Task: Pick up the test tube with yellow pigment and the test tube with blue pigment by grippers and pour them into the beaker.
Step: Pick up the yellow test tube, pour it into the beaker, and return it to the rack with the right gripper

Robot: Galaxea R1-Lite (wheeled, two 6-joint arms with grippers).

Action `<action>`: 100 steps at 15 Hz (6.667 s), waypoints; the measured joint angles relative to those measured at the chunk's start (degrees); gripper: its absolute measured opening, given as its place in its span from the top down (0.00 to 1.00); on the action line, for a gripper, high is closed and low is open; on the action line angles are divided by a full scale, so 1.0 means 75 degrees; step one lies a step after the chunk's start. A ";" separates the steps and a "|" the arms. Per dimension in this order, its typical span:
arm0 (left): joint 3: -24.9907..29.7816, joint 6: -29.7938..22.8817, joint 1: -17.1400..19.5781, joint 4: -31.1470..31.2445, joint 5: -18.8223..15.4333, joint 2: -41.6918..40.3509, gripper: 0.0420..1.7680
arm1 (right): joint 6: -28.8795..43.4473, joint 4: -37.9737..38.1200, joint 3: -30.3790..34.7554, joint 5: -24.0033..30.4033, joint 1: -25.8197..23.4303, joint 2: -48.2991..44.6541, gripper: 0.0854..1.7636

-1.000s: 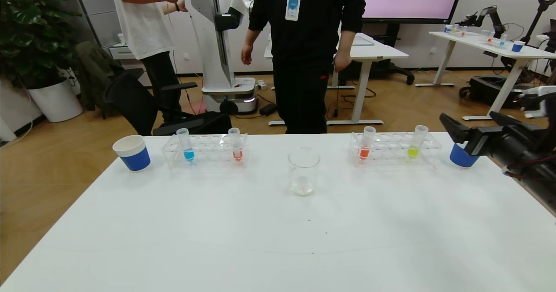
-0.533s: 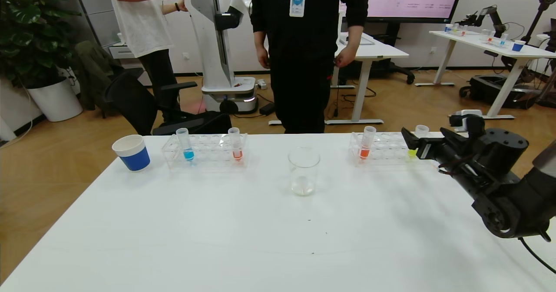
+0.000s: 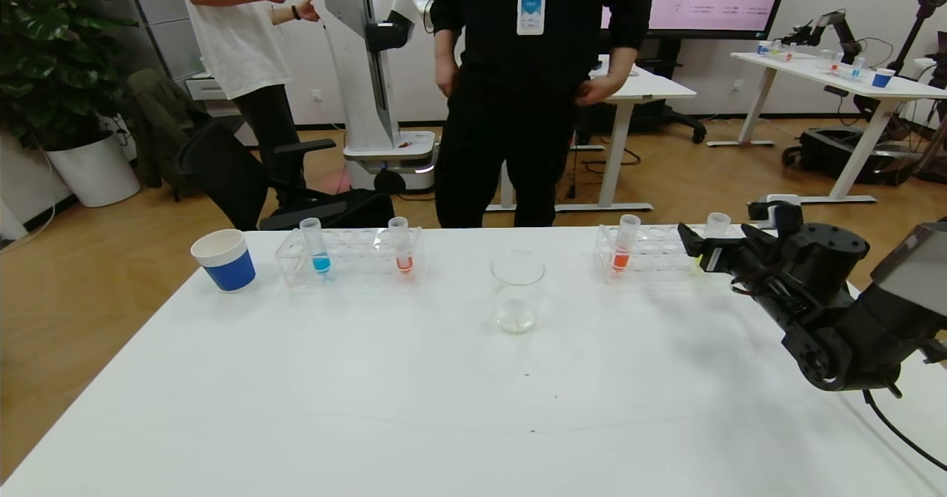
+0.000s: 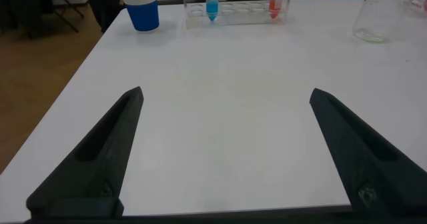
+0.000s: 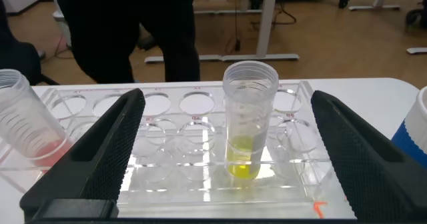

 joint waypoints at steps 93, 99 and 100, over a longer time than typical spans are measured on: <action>0.0000 0.0003 0.0000 0.0000 0.0000 0.0000 0.02 | -1.0232 0.0367 -0.3421 0.6949 0.2502 0.1078 0.75; 0.0000 0.0007 0.0000 -0.0002 0.0002 0.0000 0.02 | -1.0934 0.0374 -0.3425 0.6952 0.2485 0.1092 0.75; 0.0000 0.0003 0.0000 0.0000 0.0002 0.0000 0.02 | -1.1011 0.0375 -0.3425 0.6952 0.2479 0.1096 0.75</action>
